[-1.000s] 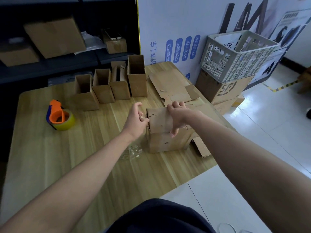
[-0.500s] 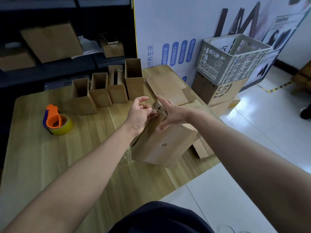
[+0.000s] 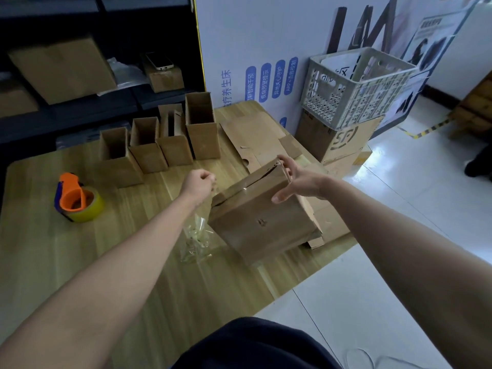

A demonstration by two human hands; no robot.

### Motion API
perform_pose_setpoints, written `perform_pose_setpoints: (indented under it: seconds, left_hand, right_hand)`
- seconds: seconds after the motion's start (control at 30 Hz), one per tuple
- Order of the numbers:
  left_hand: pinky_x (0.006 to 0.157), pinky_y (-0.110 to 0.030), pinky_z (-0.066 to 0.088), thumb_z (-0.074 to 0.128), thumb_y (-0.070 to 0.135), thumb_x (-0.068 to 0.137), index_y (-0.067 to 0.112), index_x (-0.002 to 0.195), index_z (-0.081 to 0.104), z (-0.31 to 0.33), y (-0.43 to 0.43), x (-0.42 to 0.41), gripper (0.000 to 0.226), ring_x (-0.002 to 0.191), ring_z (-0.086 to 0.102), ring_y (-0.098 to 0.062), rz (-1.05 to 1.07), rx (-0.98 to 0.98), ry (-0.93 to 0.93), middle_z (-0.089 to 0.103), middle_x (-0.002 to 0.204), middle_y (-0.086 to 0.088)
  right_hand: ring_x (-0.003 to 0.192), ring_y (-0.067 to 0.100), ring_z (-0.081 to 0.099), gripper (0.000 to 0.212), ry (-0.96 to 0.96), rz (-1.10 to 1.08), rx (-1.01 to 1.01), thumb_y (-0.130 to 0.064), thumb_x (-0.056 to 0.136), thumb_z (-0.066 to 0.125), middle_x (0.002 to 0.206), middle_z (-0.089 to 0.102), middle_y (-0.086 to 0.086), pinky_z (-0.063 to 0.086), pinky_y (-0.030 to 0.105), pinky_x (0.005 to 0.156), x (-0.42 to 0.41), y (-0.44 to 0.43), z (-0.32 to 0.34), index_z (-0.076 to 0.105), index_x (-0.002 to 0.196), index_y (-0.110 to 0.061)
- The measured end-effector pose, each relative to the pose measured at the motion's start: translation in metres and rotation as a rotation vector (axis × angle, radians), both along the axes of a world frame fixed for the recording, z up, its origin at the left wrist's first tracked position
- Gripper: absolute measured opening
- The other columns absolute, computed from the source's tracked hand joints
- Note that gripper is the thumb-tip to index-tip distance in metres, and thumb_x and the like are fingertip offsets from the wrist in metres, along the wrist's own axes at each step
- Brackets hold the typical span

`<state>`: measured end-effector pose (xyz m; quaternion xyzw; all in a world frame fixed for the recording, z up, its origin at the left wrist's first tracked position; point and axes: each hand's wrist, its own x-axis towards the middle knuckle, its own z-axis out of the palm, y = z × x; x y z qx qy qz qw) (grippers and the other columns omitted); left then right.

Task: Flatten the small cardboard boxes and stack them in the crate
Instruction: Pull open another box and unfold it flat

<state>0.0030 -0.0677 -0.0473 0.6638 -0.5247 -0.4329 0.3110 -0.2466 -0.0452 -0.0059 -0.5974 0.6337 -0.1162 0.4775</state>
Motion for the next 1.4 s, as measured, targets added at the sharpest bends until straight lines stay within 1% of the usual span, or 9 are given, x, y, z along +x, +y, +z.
perform_pose_setpoints:
  seconds: [0.17, 0.33, 0.47, 0.6, 0.73, 0.87, 1.03, 1.17, 1.4]
  left_hand:
    - [0.072, -0.031, 0.047, 0.065, 0.066, 0.073, 0.018, 0.090, 0.062, 0.016, 0.008, -0.037, 0.051, 0.077, 0.058, -0.012, -0.294, -0.036, -0.129, 0.064, 0.085, 0.005]
    - [0.066, -0.026, 0.039, 0.069, 0.026, 0.084, 0.019, 0.068, 0.061, 0.012, 0.010, -0.043, 0.020, 0.074, 0.057, -0.014, -0.309, -0.097, -0.210, 0.062, 0.071, 0.007]
    - [0.067, -0.026, 0.040, 0.062, 0.016, 0.090, 0.015, 0.071, 0.058, 0.021, 0.014, -0.051, 0.019, 0.069, 0.056, -0.008, -0.292, -0.142, -0.271, 0.062, 0.070, 0.006]
    - [0.063, -0.028, 0.049, 0.051, 0.004, 0.093, 0.007, 0.077, 0.053, 0.039, 0.013, -0.061, 0.017, 0.069, 0.054, -0.019, -0.106, -0.080, 0.165, 0.058, 0.076, -0.007]
    - [0.053, -0.024, 0.050, 0.043, 0.002, 0.098, 0.008, 0.077, 0.050, 0.060, 0.011, -0.063, 0.022, 0.059, 0.051, -0.014, -0.014, -0.008, 0.555, 0.053, 0.077, -0.007]
    - [0.046, -0.020, 0.049, 0.043, 0.002, 0.098, 0.009, 0.079, 0.047, 0.052, 0.012, -0.057, 0.021, 0.058, 0.050, -0.013, 0.057, 0.052, 0.674, 0.053, 0.077, -0.007]
    - [0.064, -0.029, 0.046, 0.056, 0.018, 0.093, 0.013, 0.084, 0.050, 0.019, 0.006, -0.031, 0.012, 0.067, 0.053, -0.014, 0.201, -0.034, 0.262, 0.057, 0.082, -0.002]
    - [0.060, -0.028, 0.043, 0.061, 0.017, 0.087, 0.011, 0.087, 0.053, -0.002, 0.018, -0.014, 0.010, 0.072, 0.054, -0.017, 0.035, -0.191, -0.212, 0.057, 0.080, 0.000]
    - [0.062, -0.026, 0.041, 0.064, 0.030, 0.088, 0.012, 0.069, 0.066, -0.002, 0.028, -0.009, 0.025, 0.063, 0.057, -0.013, -0.165, -0.220, -0.260, 0.064, 0.068, 0.002]
  right_hand:
    - [0.144, 0.033, 0.009, 0.132, 0.049, 0.084, -0.016, -0.022, 0.055, 0.090, 0.159, 0.004, 0.002, 0.015, 0.058, 0.114, 0.007, -0.005, 0.002, -0.001, 0.149, -0.044]
    - [0.141, 0.033, 0.020, 0.121, 0.112, 0.106, -0.039, -0.020, 0.058, 0.089, 0.156, 0.016, 0.006, 0.023, 0.055, 0.113, -0.003, -0.002, 0.009, 0.011, 0.148, -0.040]
    - [0.144, 0.031, 0.009, 0.112, 0.538, 0.298, -0.159, -0.037, 0.061, 0.086, 0.157, 0.004, -0.002, 0.020, 0.053, 0.114, 0.004, -0.006, 0.031, 0.018, 0.149, -0.025]
    - [0.146, 0.032, 0.001, 0.115, 0.822, 0.463, -0.147, -0.054, 0.061, 0.080, 0.159, 0.010, 0.002, 0.015, 0.057, 0.112, 0.026, -0.015, 0.049, 0.016, 0.151, -0.022]
    - [0.139, 0.032, 0.028, 0.124, 0.659, 0.431, -0.010, -0.052, 0.058, 0.083, 0.155, 0.028, 0.006, 0.029, 0.049, 0.111, 0.034, -0.018, 0.039, 0.005, 0.152, -0.030]
    - [0.140, 0.034, 0.026, 0.135, 0.544, 0.351, 0.073, -0.049, 0.055, 0.085, 0.157, 0.023, 0.007, 0.027, 0.052, 0.112, 0.031, -0.006, 0.012, -0.009, 0.150, -0.034]
    - [0.138, 0.036, 0.028, 0.145, 0.512, 0.293, 0.144, -0.057, 0.045, 0.086, 0.157, 0.022, 0.007, 0.027, 0.055, 0.110, 0.028, 0.008, -0.009, -0.014, 0.148, -0.036]
    - [0.143, 0.030, 0.015, 0.150, 0.572, 0.358, 0.104, -0.071, 0.035, 0.079, 0.159, 0.009, -0.003, 0.026, 0.058, 0.110, 0.038, 0.017, -0.021, -0.013, 0.148, -0.035]
    - [0.145, 0.026, 0.006, 0.140, 0.647, 0.442, 0.010, -0.066, 0.050, 0.077, 0.158, 0.008, -0.003, 0.019, 0.054, 0.112, 0.051, 0.018, -0.026, -0.013, 0.150, -0.025]
